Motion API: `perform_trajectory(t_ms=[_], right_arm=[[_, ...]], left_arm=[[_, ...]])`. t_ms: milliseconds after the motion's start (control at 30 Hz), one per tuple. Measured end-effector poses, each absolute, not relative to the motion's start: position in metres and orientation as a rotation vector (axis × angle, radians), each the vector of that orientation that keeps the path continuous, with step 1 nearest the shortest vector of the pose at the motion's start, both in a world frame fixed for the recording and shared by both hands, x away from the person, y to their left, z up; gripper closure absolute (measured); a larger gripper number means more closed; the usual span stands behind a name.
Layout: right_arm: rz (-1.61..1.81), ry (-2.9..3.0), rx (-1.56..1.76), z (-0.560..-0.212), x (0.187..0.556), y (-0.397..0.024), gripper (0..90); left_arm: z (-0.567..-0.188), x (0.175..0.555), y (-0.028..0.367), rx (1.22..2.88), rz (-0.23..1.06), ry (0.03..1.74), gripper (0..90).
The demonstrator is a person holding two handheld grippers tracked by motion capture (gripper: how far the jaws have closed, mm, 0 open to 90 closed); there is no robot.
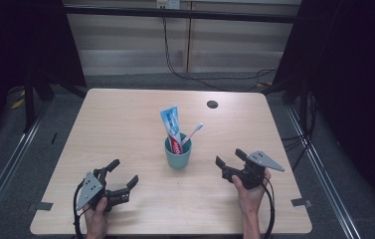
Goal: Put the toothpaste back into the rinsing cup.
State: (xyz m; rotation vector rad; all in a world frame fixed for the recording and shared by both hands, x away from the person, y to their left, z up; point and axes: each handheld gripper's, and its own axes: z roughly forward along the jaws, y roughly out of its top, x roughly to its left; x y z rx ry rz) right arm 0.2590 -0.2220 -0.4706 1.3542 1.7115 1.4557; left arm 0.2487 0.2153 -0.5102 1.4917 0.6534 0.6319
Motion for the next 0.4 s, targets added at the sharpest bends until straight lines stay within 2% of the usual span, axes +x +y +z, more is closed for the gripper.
perform_trajectory(t_ms=[400], right_arm=[[1.366, 1.700, 1.397, -0.489, 0.246, -0.227, 14.7]], left_arm=[[-0.510, 0.249, 0.215, 1.491, 0.636, 0.656, 15.6]])
